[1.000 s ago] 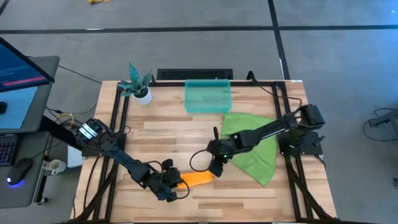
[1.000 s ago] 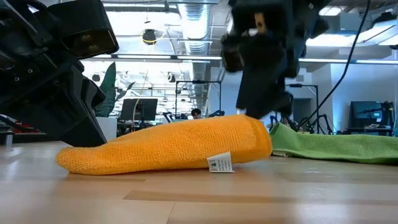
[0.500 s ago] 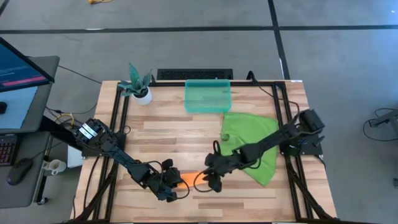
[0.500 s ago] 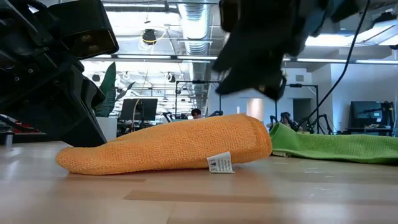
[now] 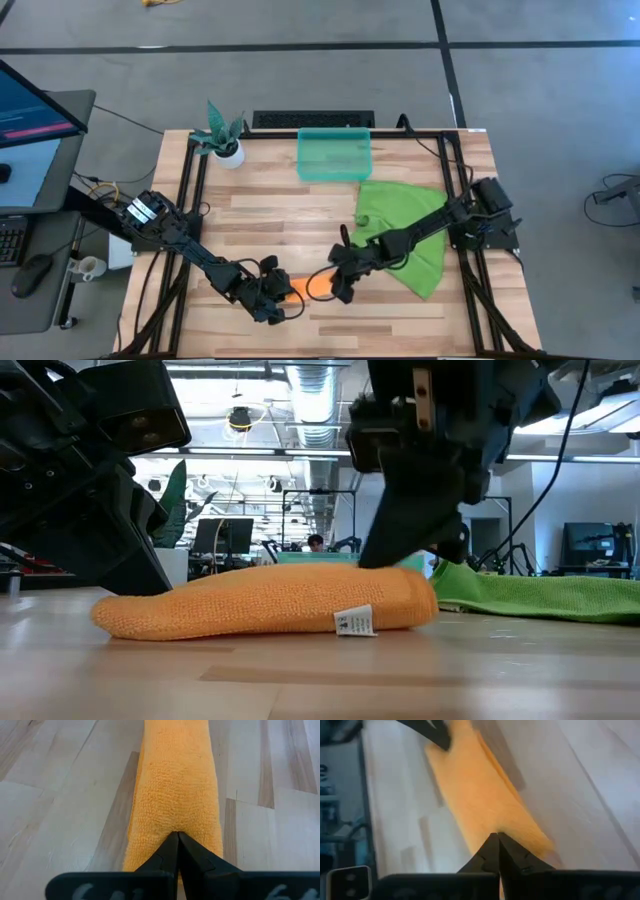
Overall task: Roll microfiber towels into tight, uniform cylinder then place into a basket
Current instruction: Roll the orange towel
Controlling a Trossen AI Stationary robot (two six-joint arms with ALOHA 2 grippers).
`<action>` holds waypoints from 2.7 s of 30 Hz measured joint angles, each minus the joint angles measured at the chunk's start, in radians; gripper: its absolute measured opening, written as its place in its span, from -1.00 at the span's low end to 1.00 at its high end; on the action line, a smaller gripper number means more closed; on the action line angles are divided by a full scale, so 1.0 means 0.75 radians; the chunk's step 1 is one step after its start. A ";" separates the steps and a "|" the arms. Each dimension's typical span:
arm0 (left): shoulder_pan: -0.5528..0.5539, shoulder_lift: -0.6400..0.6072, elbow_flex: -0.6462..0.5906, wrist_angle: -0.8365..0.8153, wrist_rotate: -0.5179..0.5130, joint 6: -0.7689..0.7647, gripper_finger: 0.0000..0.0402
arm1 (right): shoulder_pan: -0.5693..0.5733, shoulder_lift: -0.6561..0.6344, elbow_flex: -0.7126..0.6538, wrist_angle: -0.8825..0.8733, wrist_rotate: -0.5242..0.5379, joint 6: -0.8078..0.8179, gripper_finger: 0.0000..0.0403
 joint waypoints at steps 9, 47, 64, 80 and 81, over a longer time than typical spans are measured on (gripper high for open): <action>0.000 0.001 0.000 0.003 -0.013 0.000 -1.00 | -0.001 0.083 0.007 -0.032 -0.012 0.020 -0.95; -0.015 -0.256 0.064 -0.111 -0.284 0.294 -0.46 | 0.001 0.102 0.004 -0.066 -0.006 -0.005 -0.94; 0.050 0.082 0.071 0.183 -0.178 0.350 -0.98 | 0.001 0.102 0.003 -0.064 -0.007 -0.005 -0.95; 0.052 0.107 0.075 0.106 -0.139 0.269 -1.00 | 0.000 0.103 0.001 -0.053 -0.014 -0.004 -0.84; 0.054 0.107 0.075 0.105 -0.135 0.268 -1.00 | -0.002 0.103 0.001 -0.055 -0.021 -0.004 -0.80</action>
